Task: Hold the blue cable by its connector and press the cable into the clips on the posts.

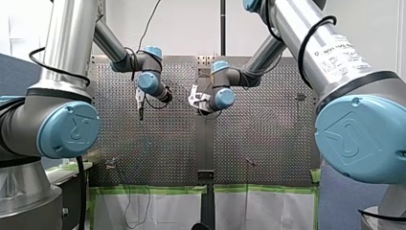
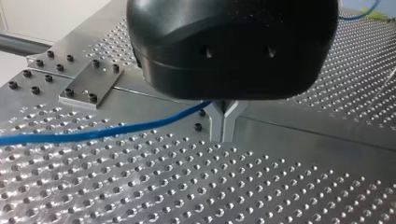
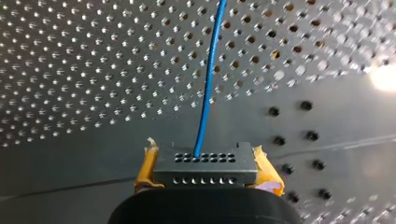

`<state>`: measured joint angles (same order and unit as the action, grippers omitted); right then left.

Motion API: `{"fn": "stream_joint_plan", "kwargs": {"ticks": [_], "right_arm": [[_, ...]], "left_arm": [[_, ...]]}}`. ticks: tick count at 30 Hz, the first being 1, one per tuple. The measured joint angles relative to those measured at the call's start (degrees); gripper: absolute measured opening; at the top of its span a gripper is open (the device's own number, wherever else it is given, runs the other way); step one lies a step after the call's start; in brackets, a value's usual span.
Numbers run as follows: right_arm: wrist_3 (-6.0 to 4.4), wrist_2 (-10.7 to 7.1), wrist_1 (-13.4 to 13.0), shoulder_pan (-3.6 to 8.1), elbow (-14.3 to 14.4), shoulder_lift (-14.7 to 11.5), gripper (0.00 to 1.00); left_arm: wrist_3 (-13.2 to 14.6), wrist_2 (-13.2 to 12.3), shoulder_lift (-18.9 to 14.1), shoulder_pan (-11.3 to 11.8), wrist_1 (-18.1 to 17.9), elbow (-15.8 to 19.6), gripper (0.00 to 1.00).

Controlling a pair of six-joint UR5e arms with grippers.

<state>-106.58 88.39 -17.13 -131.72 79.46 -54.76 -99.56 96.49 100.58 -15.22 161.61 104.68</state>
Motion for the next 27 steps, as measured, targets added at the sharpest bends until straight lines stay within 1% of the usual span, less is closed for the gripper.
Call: {"fn": "stream_joint_plan", "kwargs": {"ticks": [4, 9, 12, 14, 20, 23, 27], "right_arm": [[-1.24, 0.7, -1.87, 0.2, 1.85, 0.03, 0.0], [-1.97, 1.6, -4.31, 0.89, 4.31, 0.04, 0.0], [-2.59, 1.77, -5.78, 1.45, 5.76, 0.05, 0.0], [-2.79, 1.87, -6.66, 1.71, 6.67, 0.07, 0.0], [-2.71, 2.91, -9.59, 2.39, 9.58, 0.12, 0.0], [-2.61, 3.18, -11.1, 2.66, 11.08, 0.19, 0.0], [-1.92, 3.39, -13.21, 2.94, 13.19, 0.25, 0.0]], "left_arm": [[0.14, 0.02, 1.13, -0.61, -0.27, 0.41, 0.0], [1.14, 0.51, 3.44, -2.13, -0.76, 1.16, 0.0], [0.49, 1.2, 4.89, -2.98, -1.91, 2.33, 0.0], [0.07, 1.5, 5.96, -3.38, -2.95, 3.22, 0.0], [-0.29, 2.12, 7.08, -4.3, -6.01, 4.19, 0.0], [-0.27, 2.21, 7.41, -4.83, -6.89, 4.26, 0.0], [0.12, 2.48, 8.9, -5.9, -7.57, 4.27, 0.0]]}}
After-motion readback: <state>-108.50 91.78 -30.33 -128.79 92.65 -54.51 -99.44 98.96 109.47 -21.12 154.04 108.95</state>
